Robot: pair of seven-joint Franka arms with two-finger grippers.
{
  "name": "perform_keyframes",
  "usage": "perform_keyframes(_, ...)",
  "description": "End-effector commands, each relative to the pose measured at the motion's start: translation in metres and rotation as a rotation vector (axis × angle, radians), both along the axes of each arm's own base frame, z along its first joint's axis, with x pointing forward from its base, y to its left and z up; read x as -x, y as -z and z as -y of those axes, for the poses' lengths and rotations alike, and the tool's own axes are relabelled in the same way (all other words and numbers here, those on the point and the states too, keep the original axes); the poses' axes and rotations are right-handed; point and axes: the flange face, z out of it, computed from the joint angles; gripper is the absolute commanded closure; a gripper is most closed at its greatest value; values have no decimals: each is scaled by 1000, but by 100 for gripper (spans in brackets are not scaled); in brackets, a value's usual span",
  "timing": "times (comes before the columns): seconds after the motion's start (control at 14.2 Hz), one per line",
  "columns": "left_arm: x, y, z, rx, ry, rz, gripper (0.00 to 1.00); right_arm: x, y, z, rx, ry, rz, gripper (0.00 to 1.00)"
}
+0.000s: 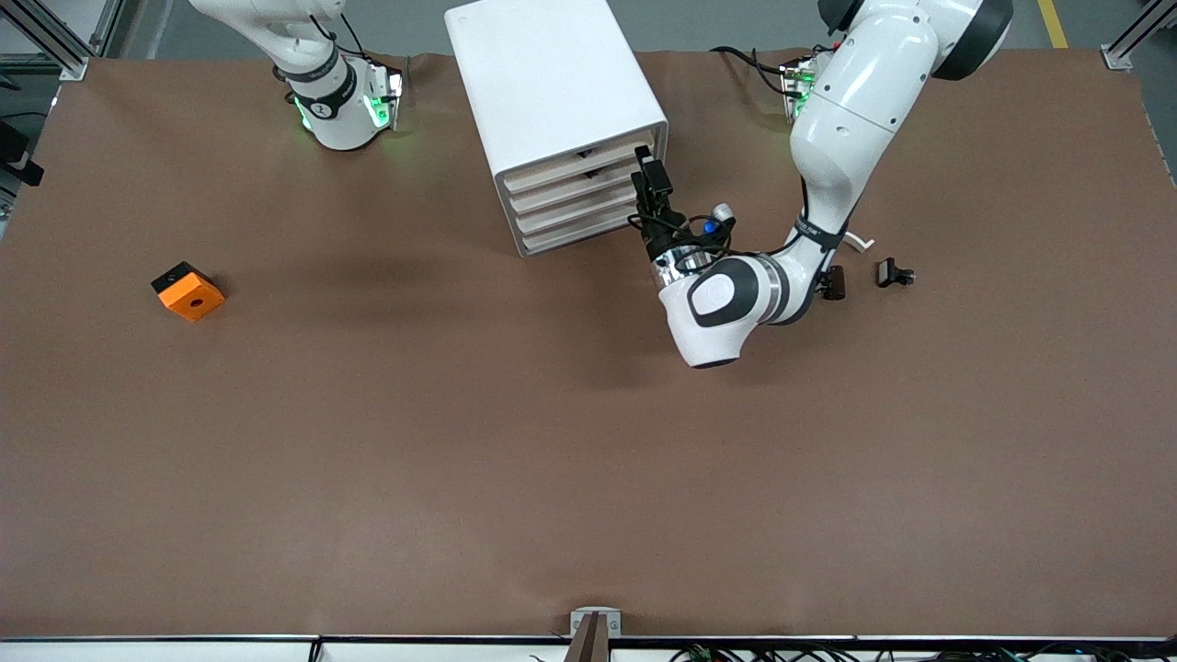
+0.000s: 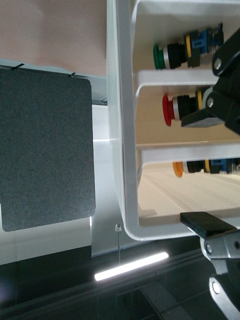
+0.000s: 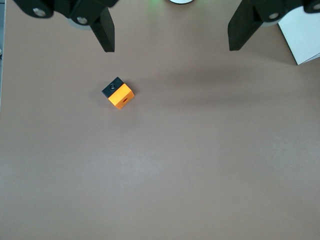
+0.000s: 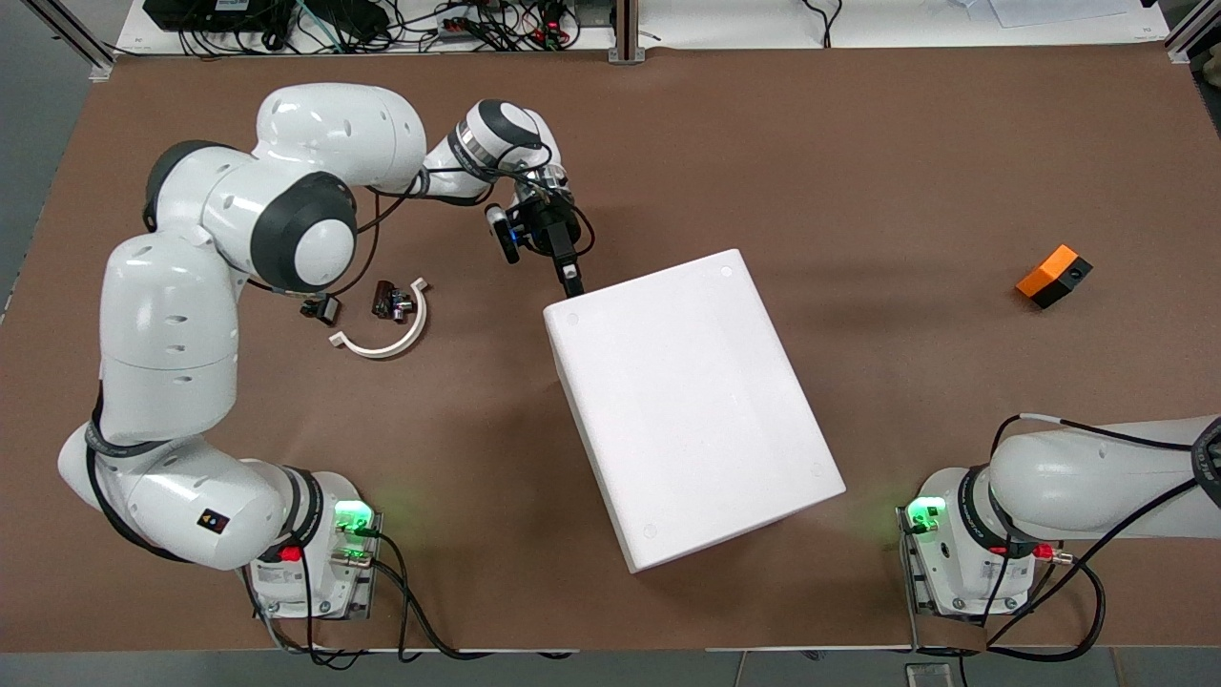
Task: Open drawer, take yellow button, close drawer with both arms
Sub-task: 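Grasp the top drawer front with the left gripper and pull it open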
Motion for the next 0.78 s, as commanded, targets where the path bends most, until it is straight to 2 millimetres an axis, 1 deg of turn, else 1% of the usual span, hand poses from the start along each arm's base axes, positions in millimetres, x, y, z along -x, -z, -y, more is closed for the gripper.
perform_keyframes(0.0,14,-10,4,-25,1,22,24,0,0,13,-6,26,-2,0)
perform_keyframes(0.14,20,-1,5,-56,11,52,24,-7,14,14,-8,26,-31,0)
perform_keyframes(0.28,19,6,3,-77,18,74,24,-17,33,16,-15,26,-77,0)
perform_keyframes(0.35,19,9,2,-82,15,81,24,-28,51,17,-26,29,-114,0)
perform_keyframes(0.42,20,8,2,-88,23,86,26,-33,54,18,-20,21,-110,0)
perform_keyframes(0.49,22,8,2,-91,28,85,32,-39,61,20,-21,24,-109,0)
perform_keyframes(0.57,28,7,6,-94,39,83,38,-53,85,22,-12,20,-149,0)
perform_keyframes(0.64,31,3,8,-93,45,87,40,-59,88,22,-11,14,-151,0)
perform_keyframes(0.71,34,3,9,-91,50,86,40,-62,94,24,-12,15,-154,0)
